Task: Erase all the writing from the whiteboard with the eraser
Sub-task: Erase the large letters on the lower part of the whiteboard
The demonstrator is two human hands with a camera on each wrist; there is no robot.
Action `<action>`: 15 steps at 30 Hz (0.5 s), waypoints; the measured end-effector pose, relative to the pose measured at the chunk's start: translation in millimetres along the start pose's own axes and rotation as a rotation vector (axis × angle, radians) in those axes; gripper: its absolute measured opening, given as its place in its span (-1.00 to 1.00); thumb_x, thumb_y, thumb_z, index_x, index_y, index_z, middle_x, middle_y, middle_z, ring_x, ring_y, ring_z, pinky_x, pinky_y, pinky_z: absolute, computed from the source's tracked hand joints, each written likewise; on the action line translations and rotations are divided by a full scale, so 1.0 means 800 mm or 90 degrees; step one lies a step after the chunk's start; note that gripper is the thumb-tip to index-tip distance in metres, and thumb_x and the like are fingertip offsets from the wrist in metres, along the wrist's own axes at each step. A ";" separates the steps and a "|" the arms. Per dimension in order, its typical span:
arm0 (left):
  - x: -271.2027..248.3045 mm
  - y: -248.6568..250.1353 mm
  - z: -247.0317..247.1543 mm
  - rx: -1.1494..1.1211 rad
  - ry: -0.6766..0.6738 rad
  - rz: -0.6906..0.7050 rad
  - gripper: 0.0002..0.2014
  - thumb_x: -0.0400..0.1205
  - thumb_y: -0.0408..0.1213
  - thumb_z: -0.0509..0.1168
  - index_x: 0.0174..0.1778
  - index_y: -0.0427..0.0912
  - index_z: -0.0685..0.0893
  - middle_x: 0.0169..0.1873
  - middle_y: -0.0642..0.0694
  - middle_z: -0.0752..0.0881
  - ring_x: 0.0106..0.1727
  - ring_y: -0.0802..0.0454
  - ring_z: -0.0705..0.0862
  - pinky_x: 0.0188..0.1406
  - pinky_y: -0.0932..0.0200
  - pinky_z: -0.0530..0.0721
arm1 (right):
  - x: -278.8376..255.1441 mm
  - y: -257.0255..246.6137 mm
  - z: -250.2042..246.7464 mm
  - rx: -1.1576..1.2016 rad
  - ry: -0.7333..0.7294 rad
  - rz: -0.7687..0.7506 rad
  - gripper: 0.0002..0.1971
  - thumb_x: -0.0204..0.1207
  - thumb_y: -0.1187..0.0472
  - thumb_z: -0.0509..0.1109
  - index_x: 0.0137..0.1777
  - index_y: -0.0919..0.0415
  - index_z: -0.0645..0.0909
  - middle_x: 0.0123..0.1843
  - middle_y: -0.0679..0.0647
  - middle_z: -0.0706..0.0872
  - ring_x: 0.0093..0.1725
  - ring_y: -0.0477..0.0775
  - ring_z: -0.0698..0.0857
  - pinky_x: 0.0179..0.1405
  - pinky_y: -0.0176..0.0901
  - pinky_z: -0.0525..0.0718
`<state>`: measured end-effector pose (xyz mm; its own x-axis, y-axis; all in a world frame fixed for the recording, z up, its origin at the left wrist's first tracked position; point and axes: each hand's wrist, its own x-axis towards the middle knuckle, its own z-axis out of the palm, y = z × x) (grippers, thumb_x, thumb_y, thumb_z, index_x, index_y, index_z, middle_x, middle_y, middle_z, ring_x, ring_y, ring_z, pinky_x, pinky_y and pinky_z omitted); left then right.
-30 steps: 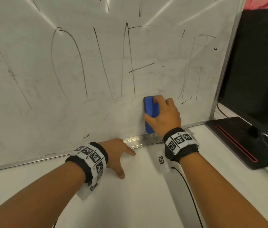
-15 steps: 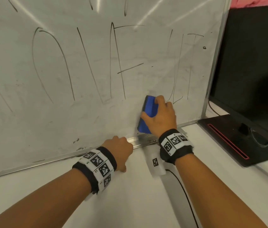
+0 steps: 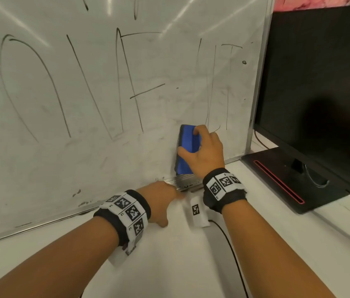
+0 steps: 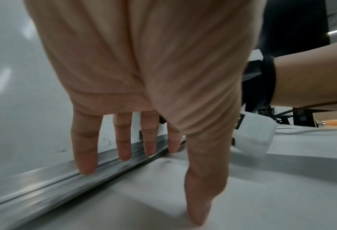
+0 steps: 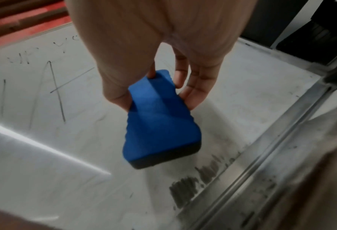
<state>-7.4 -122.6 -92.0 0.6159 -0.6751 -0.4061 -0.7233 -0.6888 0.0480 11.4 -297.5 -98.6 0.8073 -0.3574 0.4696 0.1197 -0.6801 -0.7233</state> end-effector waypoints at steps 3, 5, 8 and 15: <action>0.016 0.006 -0.005 -0.009 0.010 0.010 -0.08 0.47 -0.14 0.58 0.71 0.05 0.25 0.57 -0.12 0.44 0.53 -0.09 0.44 0.48 0.04 0.50 | 0.009 0.015 -0.010 0.000 0.033 0.044 -0.53 0.33 -0.07 0.54 0.17 -0.11 0.43 0.02 0.07 0.52 -0.16 -0.09 0.48 -0.33 -0.38 0.34; 0.024 0.006 -0.008 -0.006 0.014 0.008 -0.08 0.46 -0.09 0.59 0.70 0.02 0.27 0.56 -0.12 0.43 0.52 -0.08 0.44 0.45 0.10 0.47 | 0.014 0.029 -0.020 0.026 0.085 0.133 -0.56 0.34 -0.04 0.55 0.12 -0.12 0.40 0.00 0.13 0.54 -0.13 0.06 0.57 -0.36 -0.27 0.38; 0.033 0.001 -0.008 -0.016 0.014 -0.013 -0.08 0.42 -0.03 0.62 0.66 0.00 0.32 0.53 -0.07 0.42 0.47 -0.06 0.47 0.39 0.12 0.49 | 0.014 0.039 -0.017 0.057 0.094 0.158 -0.58 0.31 -0.10 0.52 0.06 -0.17 0.38 -0.08 0.22 0.62 -0.18 0.17 0.62 -0.33 -0.19 0.44; 0.032 -0.024 -0.001 0.007 -0.018 -0.019 -0.21 0.46 0.03 0.56 0.62 0.07 0.43 0.58 0.10 0.35 0.51 0.02 0.41 0.51 0.09 0.44 | 0.016 0.058 -0.020 0.061 0.083 0.145 -0.59 0.27 -0.19 0.49 0.00 -0.18 0.37 -0.17 0.17 0.65 -0.18 0.18 0.66 -0.29 -0.12 0.62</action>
<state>22.3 -126.8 -102.3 0.6288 -0.6463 -0.4324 -0.7078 -0.7059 0.0258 18.2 -343.8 -117.9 0.7393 -0.5774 0.3466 0.0031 -0.5117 -0.8591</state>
